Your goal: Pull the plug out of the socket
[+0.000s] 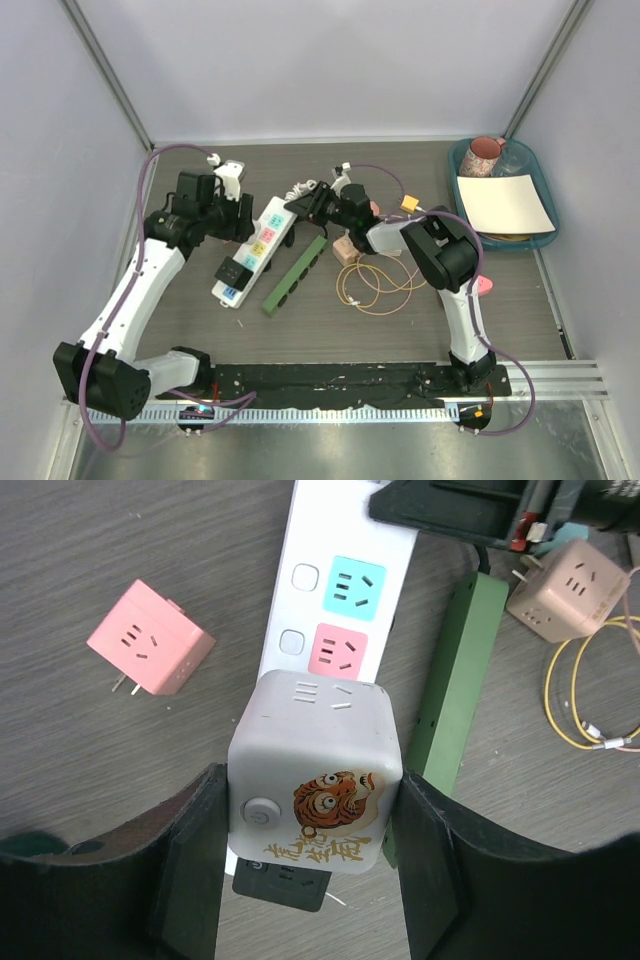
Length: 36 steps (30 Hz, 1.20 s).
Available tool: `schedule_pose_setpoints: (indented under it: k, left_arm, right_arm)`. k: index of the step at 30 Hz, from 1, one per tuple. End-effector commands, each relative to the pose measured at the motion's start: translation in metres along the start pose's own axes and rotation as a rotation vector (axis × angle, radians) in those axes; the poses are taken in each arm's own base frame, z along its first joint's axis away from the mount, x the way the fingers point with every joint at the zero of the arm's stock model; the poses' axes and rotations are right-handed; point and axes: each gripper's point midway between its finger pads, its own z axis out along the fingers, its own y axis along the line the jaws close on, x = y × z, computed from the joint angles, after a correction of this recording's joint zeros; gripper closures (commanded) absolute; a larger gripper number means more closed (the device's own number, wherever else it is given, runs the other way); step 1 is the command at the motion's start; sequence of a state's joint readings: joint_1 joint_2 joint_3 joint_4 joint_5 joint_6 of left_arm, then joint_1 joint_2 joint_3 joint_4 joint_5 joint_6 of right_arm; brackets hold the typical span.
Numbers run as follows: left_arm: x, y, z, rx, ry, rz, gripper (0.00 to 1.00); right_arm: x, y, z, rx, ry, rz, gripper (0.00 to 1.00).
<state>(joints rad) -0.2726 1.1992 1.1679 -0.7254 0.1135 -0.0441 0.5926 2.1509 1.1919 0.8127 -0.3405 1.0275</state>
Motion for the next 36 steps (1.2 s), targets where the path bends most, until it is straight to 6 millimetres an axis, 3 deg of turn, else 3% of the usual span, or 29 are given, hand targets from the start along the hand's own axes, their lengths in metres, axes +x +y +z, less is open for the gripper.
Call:
schedule_pose_setpoints:
  k: [1,5,15,20,27,32,36]
  left_arm:
    - [-0.039,-0.002,-0.033,-0.010,-0.145,-0.001,1.00]
    - [-0.043,-0.001,-0.046,-0.022,-0.173,-0.001,1.00]
    - [-0.042,-0.005,-0.054,-0.009,-0.196,-0.007,1.00]
    - [-0.027,-0.005,-0.048,-0.005,-0.158,-0.026,1.00]
    - [-0.011,-0.013,-0.032,0.039,-0.124,-0.073,1.00]
    - [0.008,-0.036,-0.014,0.165,-0.062,-0.162,1.00]
    - [0.028,-0.044,0.003,0.154,-0.004,-0.216,1.00]
  right_arm:
    - [-0.028,0.026,0.014,-0.081,-0.067,-0.072,0.99]
    - [-0.035,0.027,0.028,-0.065,-0.076,-0.059,0.99]
    - [-0.024,0.009,0.068,0.016,-0.057,-0.037,0.99]
    - [-0.019,0.001,0.092,0.035,-0.039,-0.026,0.99]
    - [-0.020,-0.008,0.101,0.052,-0.045,-0.032,0.99]
    - [-0.018,-0.010,0.107,0.047,-0.033,-0.025,0.99]
    - [-0.018,-0.011,0.108,0.045,-0.026,-0.032,0.99]
